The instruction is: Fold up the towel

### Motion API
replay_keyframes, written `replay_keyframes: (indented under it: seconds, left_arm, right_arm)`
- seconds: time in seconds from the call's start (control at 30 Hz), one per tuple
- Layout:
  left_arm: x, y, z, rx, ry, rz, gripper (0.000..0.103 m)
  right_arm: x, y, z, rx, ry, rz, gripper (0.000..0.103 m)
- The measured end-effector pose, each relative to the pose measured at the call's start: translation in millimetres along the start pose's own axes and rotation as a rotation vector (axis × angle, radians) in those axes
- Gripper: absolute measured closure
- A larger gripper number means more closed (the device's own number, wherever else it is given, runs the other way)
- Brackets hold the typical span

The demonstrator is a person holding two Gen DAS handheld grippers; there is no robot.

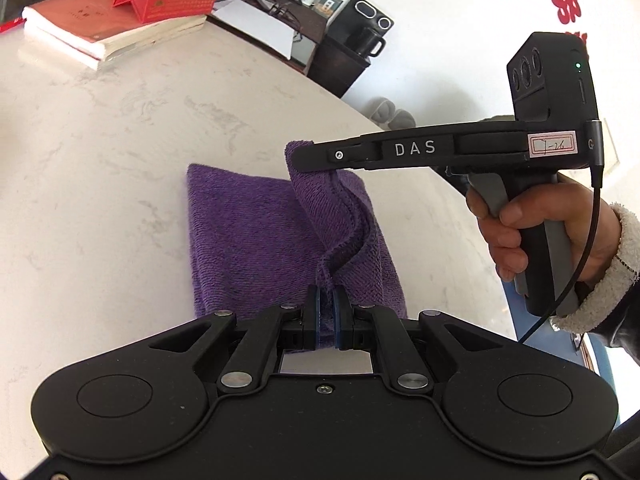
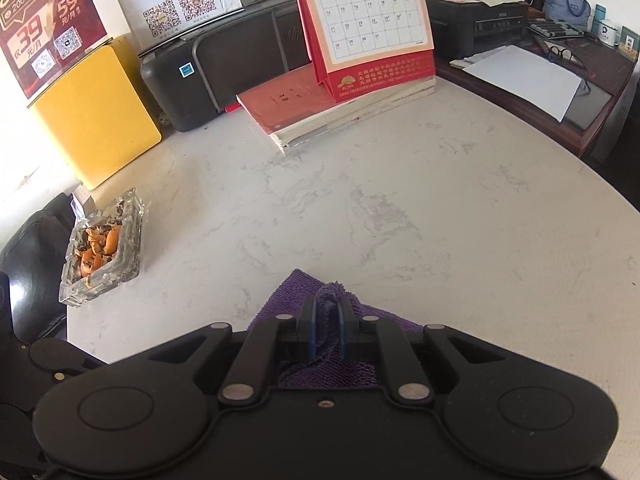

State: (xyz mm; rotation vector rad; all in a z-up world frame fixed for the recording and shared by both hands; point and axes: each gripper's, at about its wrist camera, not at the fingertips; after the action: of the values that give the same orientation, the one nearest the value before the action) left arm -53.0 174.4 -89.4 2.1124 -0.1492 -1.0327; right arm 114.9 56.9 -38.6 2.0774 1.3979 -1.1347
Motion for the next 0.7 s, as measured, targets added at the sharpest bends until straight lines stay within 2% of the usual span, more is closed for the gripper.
replay_keyframes:
  seconds: [0.2, 0.3, 0.4, 0.47, 0.7]
  left_arm:
    - [-1, -18, 3, -0.06, -0.003, -0.01, 0.097]
    - [-1, -24, 4, -0.081, -0.006, -0.016, 0.097]
    - [0, -28, 5, -0.092, -0.014, -0.021, 0.097]
    - [1, -30, 5, -0.096, -0.018, -0.022, 0.097]
    - [0, -30, 3, -0.107, -0.024, -0.023, 0.094]
  right_arm:
    - [20, -1, 4, 0.022, -0.01, -0.028, 0.094]
    - [12, 8, 11, 0.07, 0.019, -0.033, 0.092]
    - [3, 17, 17, 0.12, 0.05, -0.037, 0.085]
    - [-2, 23, 21, 0.153, 0.071, -0.039, 0.074]
    - [-23, 45, 36, 0.268, 0.143, -0.048, 0.061]
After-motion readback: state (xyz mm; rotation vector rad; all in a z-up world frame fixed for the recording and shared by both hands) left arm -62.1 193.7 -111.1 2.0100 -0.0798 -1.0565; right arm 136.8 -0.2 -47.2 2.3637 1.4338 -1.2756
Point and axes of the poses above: each gripper's, at about its wrist camera, not at the fingertips, and x roughly the way its jaws point, y to its right, z to its underside, and after that the axes turned 12 degrees about -x, right-handed
